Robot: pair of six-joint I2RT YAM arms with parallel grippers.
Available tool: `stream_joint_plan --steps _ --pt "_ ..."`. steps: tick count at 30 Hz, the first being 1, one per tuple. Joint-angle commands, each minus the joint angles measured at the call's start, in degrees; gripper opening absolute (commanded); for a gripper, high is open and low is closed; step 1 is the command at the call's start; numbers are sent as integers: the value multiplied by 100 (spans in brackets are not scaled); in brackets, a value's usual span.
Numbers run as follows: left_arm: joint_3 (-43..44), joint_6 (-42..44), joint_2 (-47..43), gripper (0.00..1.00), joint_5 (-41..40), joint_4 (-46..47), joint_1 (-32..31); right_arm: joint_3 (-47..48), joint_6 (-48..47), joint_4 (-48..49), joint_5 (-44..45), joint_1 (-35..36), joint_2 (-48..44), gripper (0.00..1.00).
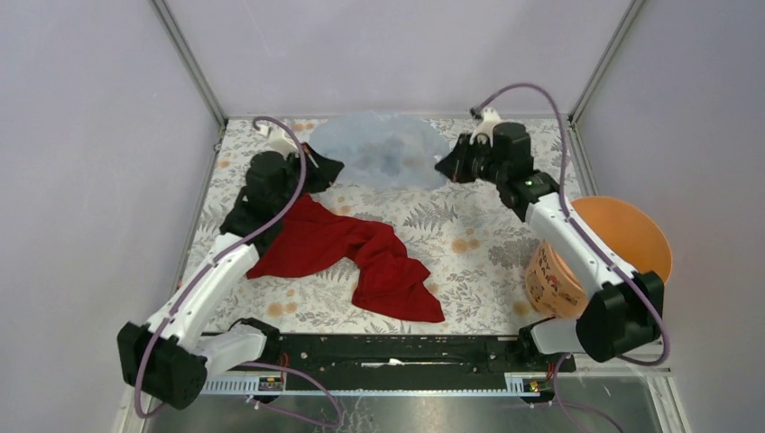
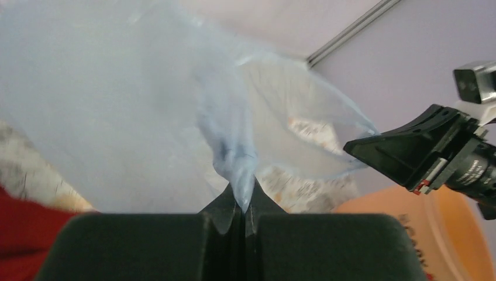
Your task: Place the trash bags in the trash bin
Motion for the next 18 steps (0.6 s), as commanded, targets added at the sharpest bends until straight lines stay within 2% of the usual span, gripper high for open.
stream_joint_plan --steps 1,2,7,10,15,18 --pt "896 318 -458 0 -79 70 23 822 108 -248 -219 74 -508 0" --pt "995 381 -494 0 -148 12 31 864 129 -344 -161 74 -549 0" --pt "1352 689 -640 0 -483 -255 40 952 44 -846 70 70 -696 17" --pt "1508 829 -745 0 -531 -316 41 1037 -117 -1247 203 75 -810 35" --pt "1768 1104 -868 0 -544 -582 40 1149 -396 -1942 719 73 -1169 48" --pt "1758 1262 -1004 0 -682 -643 40 1414 -546 -2400 1074 69 -1376 66"
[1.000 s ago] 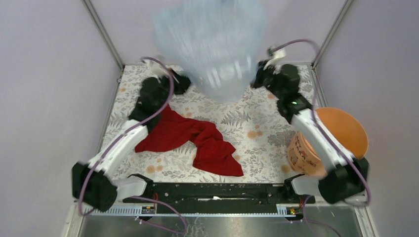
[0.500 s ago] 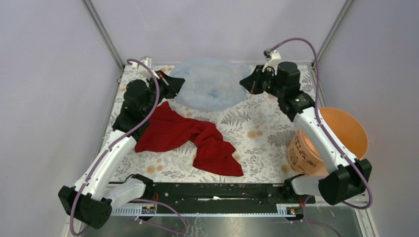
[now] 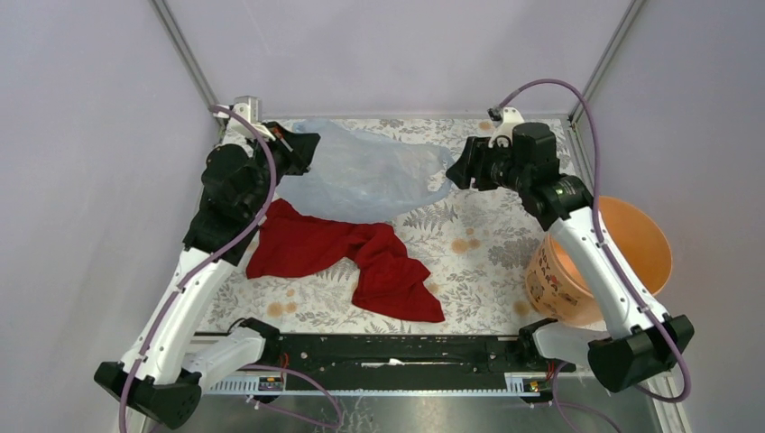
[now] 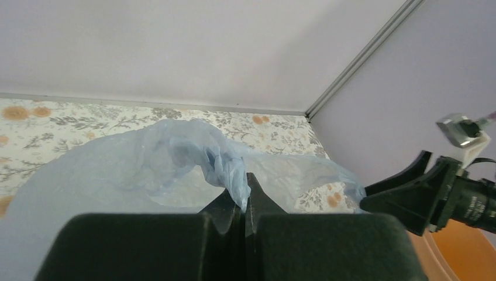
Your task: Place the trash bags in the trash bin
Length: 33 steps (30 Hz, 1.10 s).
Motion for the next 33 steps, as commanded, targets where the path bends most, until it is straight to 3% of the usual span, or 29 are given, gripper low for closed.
stream_joint_plan --steps 1,6,13,18,33 --pt "315 421 -312 0 -240 -119 34 619 -385 -869 724 43 -542 72" --pt "515 754 -384 0 -718 -442 34 1013 -688 -1818 1850 45 -914 90" --pt "515 838 -601 0 -1621 -604 35 1342 -153 -2813 4348 44 -1342 98" --pt "505 950 -643 0 -1627 -576 34 1367 487 -3630 5454 39 -1146 98" --pt "427 843 -611 0 -1415 -549 34 899 2322 -5033 5840 40 -1217 100"
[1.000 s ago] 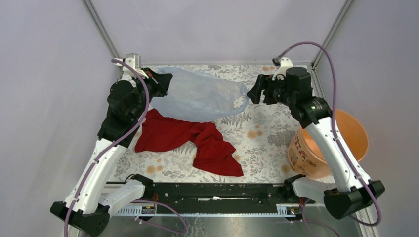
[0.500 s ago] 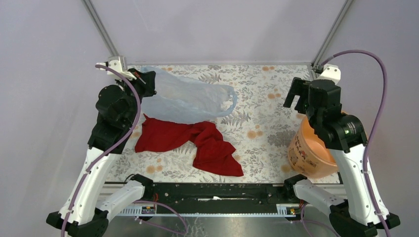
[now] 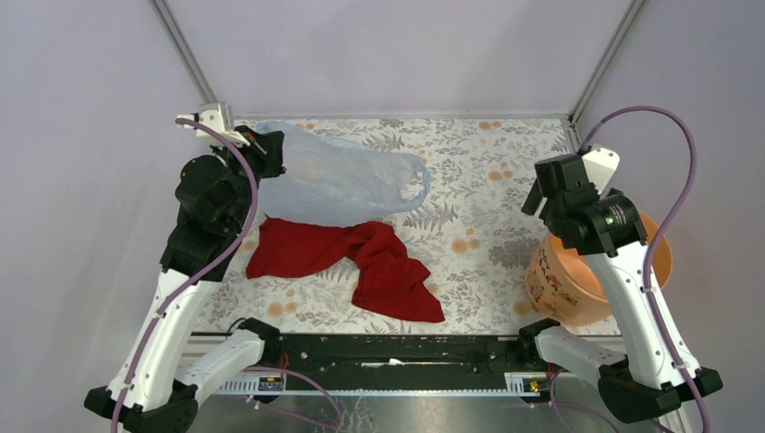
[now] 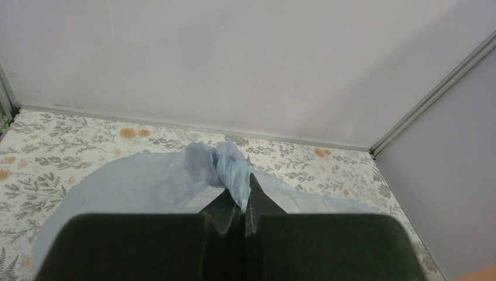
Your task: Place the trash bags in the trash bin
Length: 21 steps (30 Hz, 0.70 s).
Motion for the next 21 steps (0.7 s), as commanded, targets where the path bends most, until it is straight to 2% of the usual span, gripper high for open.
stream_joint_plan --steps 1,4,7,11,15,17,21 --pt "76 -38 -15 0 55 209 29 -173 731 -431 390 23 -300 100" --pt "51 -94 -8 0 141 238 29 -407 1108 -545 408 23 -362 100" --pt "51 -100 6 0 180 250 29 -766 926 -128 332 20 -278 99" --pt "77 -79 -1 0 212 244 29 -1335 887 601 249 12 -148 93" --pt "97 -33 -70 0 212 230 29 -1924 637 1499 298 -11 -50 80" --pt "135 -1 -65 0 193 169 31 -1988 446 1772 393 -8 70 65" --pt "150 25 -86 0 150 124 29 -1973 -47 2315 286 -8 210 50"
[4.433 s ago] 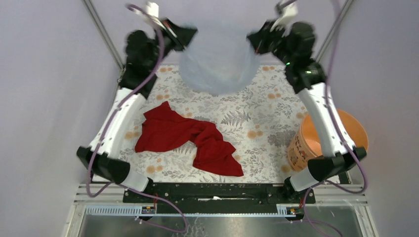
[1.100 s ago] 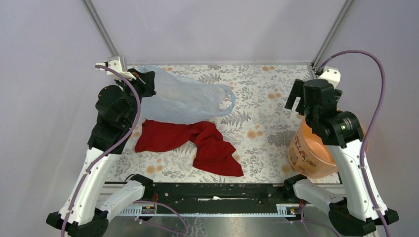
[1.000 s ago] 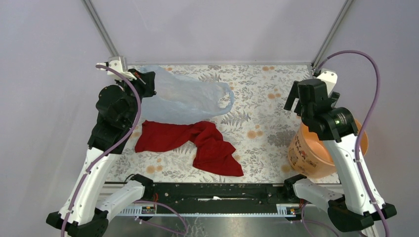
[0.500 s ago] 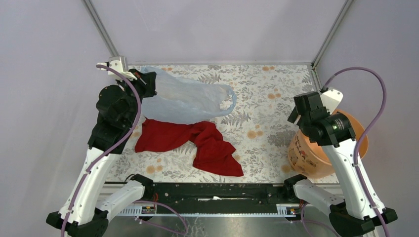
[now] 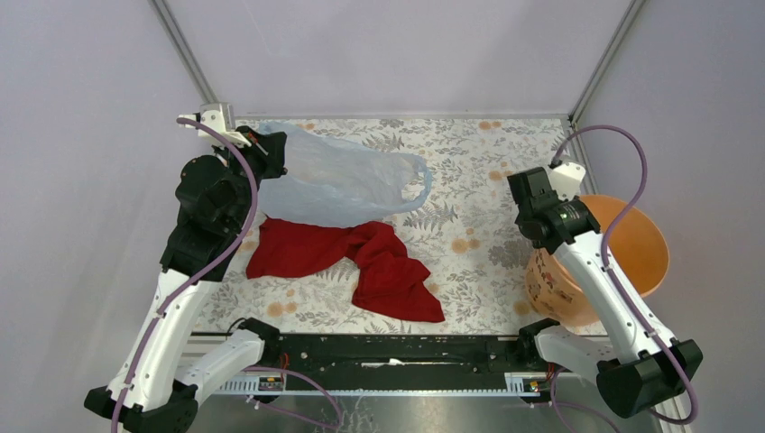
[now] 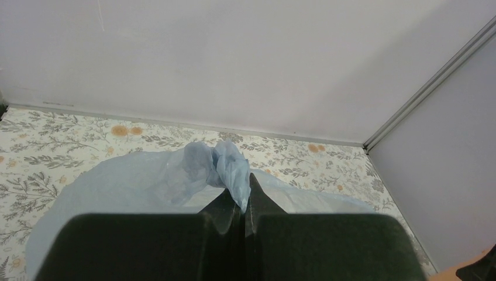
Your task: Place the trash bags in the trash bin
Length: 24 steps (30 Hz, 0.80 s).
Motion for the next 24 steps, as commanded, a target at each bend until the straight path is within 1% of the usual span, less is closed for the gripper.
stream_joint_plan --steps 1,4,7,10,13,17,20,24 --pt "150 78 -99 0 -16 137 29 -26 -515 1020 -80 -4 147 45" --pt "150 35 -81 0 -11 149 29 -10 -900 1467 -616 -4 258 31" --pt "170 17 -43 0 33 140 31 98 -1414 1862 -1411 -8 434 16" --pt "196 4 -37 0 38 135 29 246 -1930 2112 -2242 -3 678 9" --pt "220 -9 -19 0 42 133 30 494 -2212 2224 -2811 -4 989 0" --pt "266 -48 1 0 63 122 29 662 -2433 2560 -3849 1 1296 0" --pt "316 -37 6 0 50 101 29 828 -2404 2732 -4670 69 1521 0" --pt "380 17 -20 0 -73 63 30 1151 -2372 2806 -5130 349 1938 0"
